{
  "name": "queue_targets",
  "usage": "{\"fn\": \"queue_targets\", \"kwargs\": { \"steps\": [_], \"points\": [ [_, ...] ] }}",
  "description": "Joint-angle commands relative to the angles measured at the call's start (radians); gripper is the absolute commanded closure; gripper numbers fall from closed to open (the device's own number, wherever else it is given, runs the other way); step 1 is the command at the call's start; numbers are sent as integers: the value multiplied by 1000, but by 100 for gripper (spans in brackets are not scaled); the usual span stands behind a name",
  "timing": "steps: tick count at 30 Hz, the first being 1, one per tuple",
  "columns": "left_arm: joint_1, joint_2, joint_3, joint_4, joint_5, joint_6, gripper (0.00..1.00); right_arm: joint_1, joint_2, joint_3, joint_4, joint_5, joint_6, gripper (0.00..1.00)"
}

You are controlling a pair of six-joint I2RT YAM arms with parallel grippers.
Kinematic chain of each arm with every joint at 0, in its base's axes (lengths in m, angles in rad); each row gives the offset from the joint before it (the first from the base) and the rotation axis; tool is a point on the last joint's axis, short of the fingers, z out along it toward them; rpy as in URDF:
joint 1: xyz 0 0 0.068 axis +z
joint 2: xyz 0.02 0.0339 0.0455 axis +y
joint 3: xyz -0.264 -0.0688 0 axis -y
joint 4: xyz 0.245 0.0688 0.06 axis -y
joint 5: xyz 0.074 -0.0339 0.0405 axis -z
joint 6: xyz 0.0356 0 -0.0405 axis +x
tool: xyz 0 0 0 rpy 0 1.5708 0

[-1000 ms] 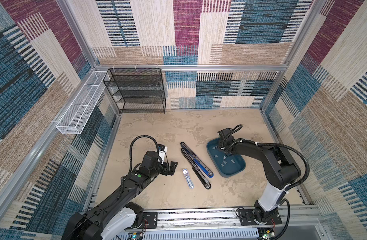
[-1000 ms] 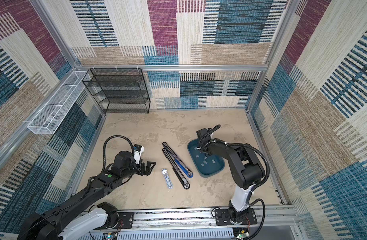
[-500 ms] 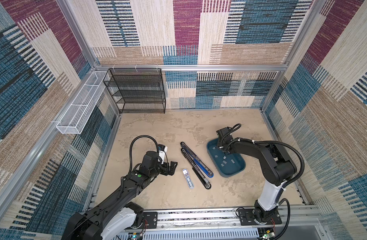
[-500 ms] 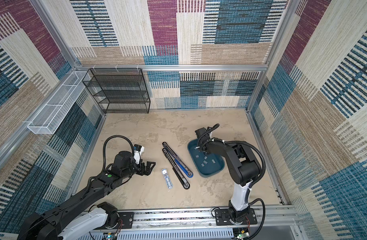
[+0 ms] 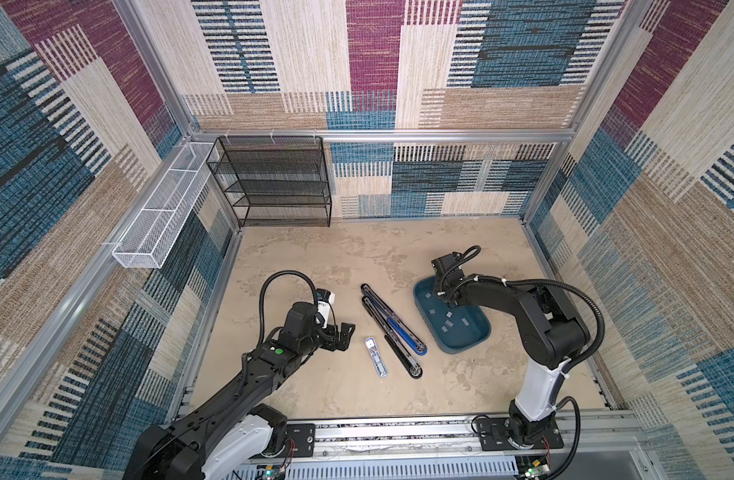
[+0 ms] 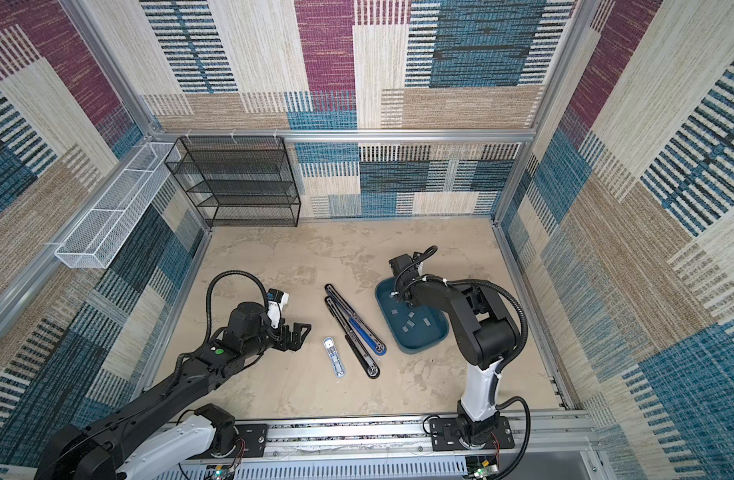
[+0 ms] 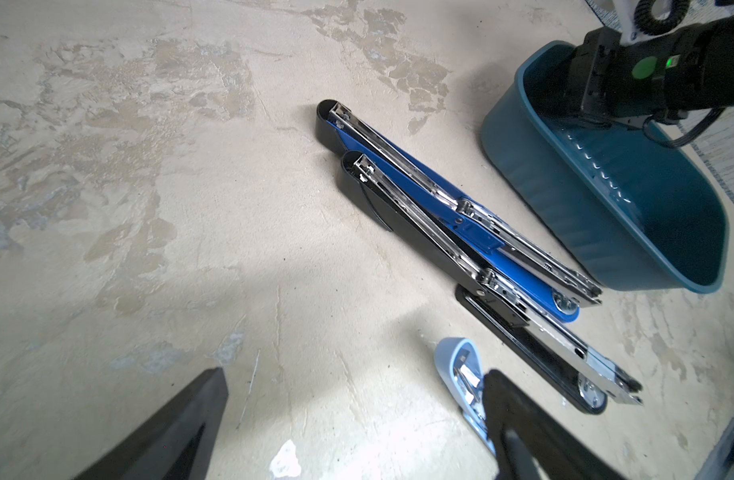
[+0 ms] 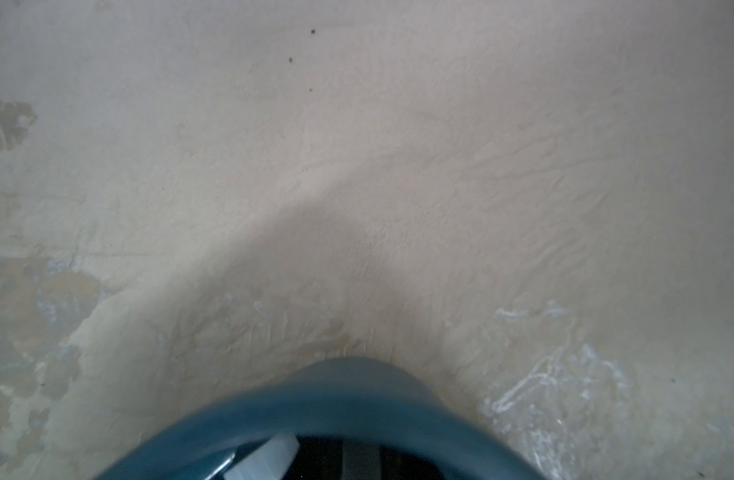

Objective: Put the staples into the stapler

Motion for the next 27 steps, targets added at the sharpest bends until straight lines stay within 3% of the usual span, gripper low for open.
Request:
{"fn": "queue_targets", "kwargs": {
  "steps": [1,16,27],
  "points": [
    [2,0,3,11,1,22,1,0,5,-3,-52,-31,-8,83],
    [1,1,3,12,2,21,1,1,33,105,-172,-54,-66,70],
    [1,2,3,11,1,21,1,-11,64,132,-193,-66,-86,72]
  ]
}}
